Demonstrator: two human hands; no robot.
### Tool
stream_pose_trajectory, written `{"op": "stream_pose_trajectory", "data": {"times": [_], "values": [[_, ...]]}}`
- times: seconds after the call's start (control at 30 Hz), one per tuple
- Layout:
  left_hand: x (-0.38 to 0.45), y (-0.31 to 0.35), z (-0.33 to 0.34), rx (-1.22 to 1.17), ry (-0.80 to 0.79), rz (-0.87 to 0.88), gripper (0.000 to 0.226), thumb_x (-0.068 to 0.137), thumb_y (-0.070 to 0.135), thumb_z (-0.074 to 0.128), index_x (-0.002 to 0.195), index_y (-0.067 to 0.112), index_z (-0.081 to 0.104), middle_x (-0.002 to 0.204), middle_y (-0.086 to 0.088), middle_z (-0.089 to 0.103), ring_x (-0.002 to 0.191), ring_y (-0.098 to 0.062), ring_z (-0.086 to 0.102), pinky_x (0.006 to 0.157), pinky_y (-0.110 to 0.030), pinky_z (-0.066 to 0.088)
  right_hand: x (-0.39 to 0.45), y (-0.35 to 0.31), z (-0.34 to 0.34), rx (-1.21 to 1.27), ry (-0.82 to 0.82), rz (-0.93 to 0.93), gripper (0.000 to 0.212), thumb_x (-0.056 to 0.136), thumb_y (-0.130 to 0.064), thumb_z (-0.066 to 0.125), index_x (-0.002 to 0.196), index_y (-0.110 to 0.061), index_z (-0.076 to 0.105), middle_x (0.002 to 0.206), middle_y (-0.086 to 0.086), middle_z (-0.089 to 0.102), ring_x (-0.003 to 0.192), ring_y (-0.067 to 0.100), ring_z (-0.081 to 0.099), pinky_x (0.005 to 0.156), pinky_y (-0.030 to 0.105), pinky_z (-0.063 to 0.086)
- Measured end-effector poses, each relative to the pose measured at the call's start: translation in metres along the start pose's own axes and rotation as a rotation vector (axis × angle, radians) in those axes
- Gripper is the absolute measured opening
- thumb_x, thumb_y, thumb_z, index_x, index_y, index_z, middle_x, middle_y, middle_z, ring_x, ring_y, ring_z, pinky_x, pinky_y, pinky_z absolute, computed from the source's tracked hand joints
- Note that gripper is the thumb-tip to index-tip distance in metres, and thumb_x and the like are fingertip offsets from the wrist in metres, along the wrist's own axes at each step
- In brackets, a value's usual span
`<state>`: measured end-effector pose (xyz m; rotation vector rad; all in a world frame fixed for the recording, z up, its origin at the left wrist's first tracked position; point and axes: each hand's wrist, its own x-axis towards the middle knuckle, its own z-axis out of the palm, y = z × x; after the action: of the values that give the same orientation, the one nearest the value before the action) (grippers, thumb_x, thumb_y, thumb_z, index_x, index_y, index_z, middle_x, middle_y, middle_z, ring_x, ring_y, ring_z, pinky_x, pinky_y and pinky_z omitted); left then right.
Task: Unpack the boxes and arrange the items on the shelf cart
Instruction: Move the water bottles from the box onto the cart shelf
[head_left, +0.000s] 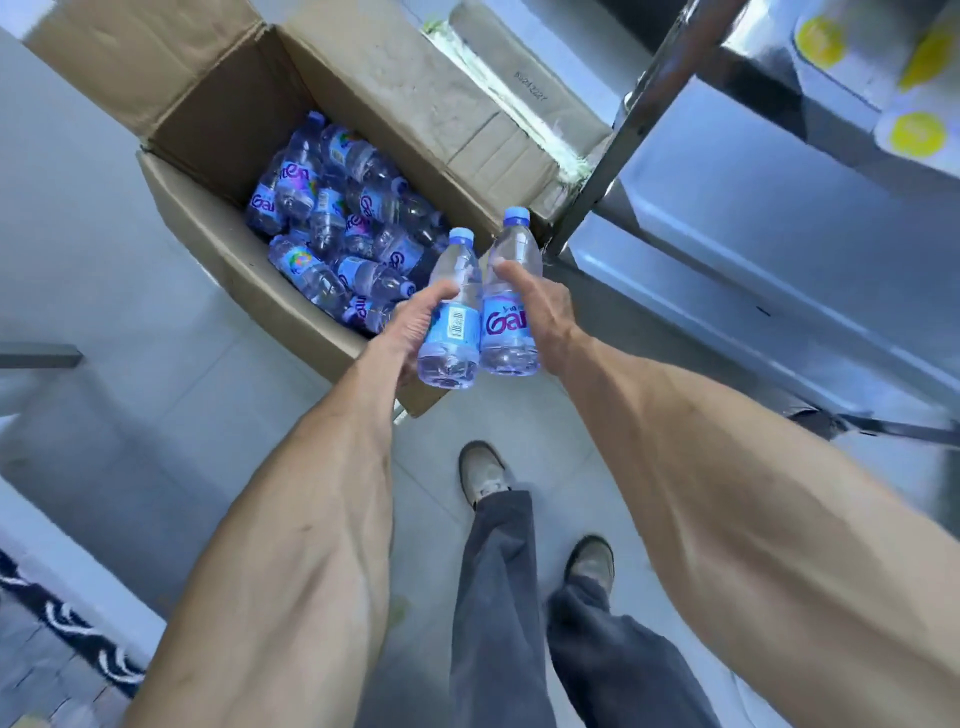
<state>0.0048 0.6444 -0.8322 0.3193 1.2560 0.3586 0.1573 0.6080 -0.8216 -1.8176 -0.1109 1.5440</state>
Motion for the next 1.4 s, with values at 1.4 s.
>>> {"op": "stream_pose_trajectory", "data": {"times": [1.4], "values": [[0.112,0.039,0.324,0.588,-0.199,0.743,0.045,0.057,0.025,0.079,0.100,0.016,0.070,0.103,-0.001,0.074,0.098,-0.020,0.071,0.084,-0.034,0.058,0.073,-0.093,-0.232,-0.096,0.940,-0.903,0.061,0.082,-0.039,0.074,0.131,-0.005,0.056,0.131,0.007,0.061,0.125,0.022,0.053,0.107,0.026,0.036]]}}
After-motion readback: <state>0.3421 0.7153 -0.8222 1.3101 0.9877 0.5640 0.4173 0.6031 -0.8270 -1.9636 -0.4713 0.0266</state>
